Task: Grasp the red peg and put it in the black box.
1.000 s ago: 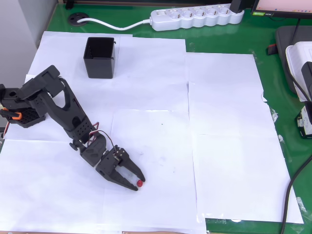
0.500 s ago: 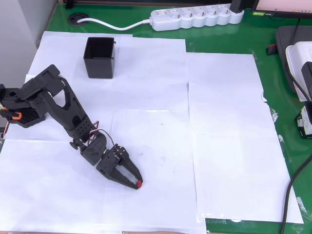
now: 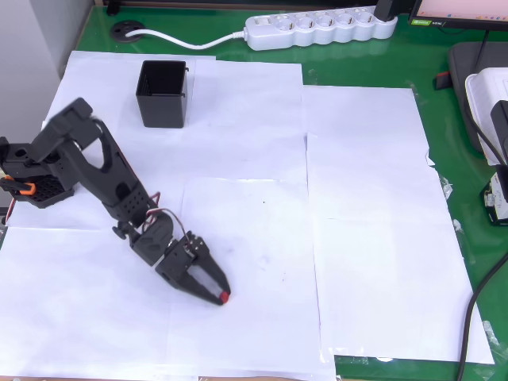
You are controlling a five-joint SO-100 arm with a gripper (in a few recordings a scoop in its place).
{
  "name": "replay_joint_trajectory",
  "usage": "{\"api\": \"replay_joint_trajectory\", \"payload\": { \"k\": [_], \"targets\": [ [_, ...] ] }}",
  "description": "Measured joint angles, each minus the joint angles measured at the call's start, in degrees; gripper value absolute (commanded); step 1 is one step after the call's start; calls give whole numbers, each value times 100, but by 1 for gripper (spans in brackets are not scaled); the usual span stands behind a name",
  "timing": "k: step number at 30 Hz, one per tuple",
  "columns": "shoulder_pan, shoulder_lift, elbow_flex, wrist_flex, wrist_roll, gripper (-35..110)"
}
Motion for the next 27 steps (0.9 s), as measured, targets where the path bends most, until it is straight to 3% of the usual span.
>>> {"api": "replay_joint_trajectory", "payload": {
  "k": [10,27],
  "targets": [
    [-782,-1573,1160,2408,519,0],
    [-3516,-3981,1406,4351,1239,0]
  ]
}}
